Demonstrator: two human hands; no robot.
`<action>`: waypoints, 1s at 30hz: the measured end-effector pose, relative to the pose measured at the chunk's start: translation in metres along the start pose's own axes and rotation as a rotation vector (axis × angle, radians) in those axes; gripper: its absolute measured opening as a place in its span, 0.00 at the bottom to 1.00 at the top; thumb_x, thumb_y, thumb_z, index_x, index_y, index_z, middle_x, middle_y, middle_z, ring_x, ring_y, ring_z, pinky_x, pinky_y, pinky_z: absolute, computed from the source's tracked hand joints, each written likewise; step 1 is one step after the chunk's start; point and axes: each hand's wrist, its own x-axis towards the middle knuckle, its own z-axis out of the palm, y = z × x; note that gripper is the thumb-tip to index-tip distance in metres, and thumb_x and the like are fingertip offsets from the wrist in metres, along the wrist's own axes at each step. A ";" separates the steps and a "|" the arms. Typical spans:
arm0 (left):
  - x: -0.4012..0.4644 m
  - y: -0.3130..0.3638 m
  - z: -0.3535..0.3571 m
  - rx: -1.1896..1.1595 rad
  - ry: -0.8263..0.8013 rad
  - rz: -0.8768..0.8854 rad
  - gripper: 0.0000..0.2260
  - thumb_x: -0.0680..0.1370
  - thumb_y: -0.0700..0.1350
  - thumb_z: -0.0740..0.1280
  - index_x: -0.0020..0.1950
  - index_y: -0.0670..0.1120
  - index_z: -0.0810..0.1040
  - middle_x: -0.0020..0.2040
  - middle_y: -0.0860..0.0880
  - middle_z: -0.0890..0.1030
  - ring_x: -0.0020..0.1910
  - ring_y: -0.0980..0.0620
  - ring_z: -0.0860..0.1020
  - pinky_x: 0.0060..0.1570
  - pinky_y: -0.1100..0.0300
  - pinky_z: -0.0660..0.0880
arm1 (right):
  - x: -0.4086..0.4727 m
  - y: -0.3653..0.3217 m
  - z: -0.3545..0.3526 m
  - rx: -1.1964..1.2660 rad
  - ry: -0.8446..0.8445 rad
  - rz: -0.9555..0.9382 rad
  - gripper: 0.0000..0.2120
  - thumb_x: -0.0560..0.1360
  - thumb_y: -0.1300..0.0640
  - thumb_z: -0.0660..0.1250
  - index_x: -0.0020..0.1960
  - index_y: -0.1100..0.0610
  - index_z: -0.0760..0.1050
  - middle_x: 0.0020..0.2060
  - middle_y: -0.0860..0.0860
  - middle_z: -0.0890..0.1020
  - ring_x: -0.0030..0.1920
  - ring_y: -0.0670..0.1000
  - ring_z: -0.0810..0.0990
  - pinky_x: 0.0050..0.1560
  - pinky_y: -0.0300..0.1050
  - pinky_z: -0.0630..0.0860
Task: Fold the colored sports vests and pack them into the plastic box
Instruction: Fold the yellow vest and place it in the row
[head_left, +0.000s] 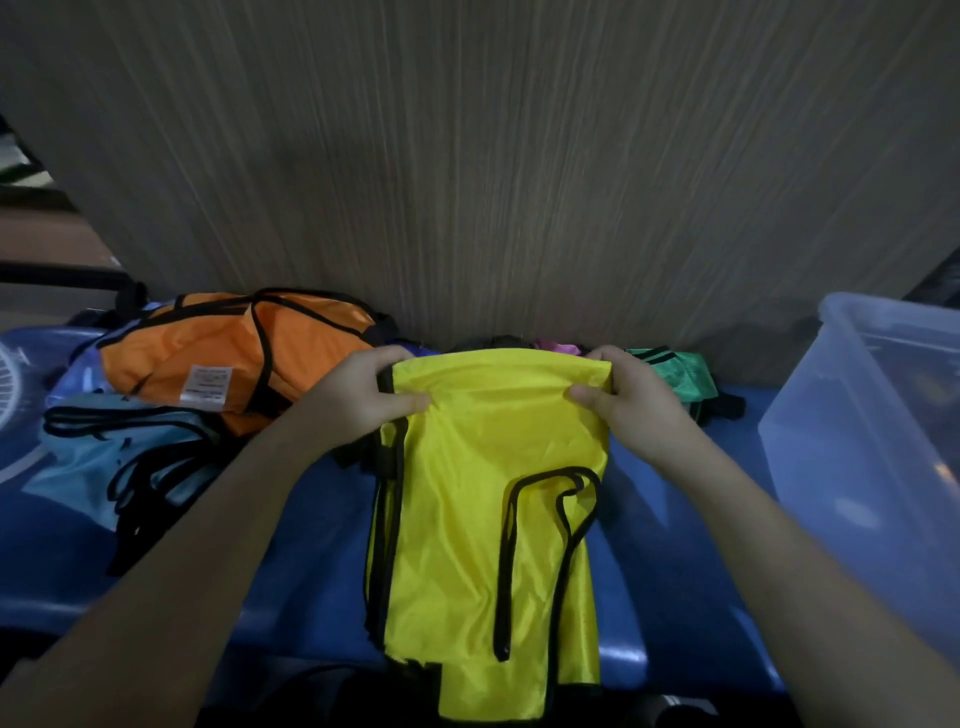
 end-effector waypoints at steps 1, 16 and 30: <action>0.002 0.001 0.002 -0.029 0.021 -0.001 0.06 0.75 0.42 0.75 0.51 0.49 0.81 0.43 0.55 0.83 0.43 0.61 0.81 0.45 0.65 0.75 | 0.002 0.001 0.001 -0.020 0.034 -0.011 0.05 0.78 0.56 0.70 0.49 0.54 0.74 0.40 0.49 0.77 0.41 0.49 0.76 0.40 0.46 0.74; -0.001 0.007 0.014 0.062 0.240 0.222 0.09 0.75 0.40 0.74 0.52 0.50 0.79 0.47 0.56 0.81 0.50 0.58 0.79 0.54 0.54 0.77 | -0.004 0.008 -0.010 0.056 0.139 -0.136 0.07 0.76 0.60 0.73 0.47 0.48 0.81 0.41 0.47 0.82 0.39 0.45 0.79 0.36 0.42 0.78; -0.091 -0.016 0.020 0.502 0.145 0.564 0.12 0.69 0.40 0.67 0.51 0.49 0.81 0.52 0.55 0.80 0.53 0.53 0.78 0.53 0.53 0.72 | -0.083 0.016 -0.004 -0.055 -0.191 -0.460 0.11 0.71 0.69 0.75 0.45 0.54 0.82 0.52 0.48 0.83 0.57 0.46 0.82 0.56 0.40 0.77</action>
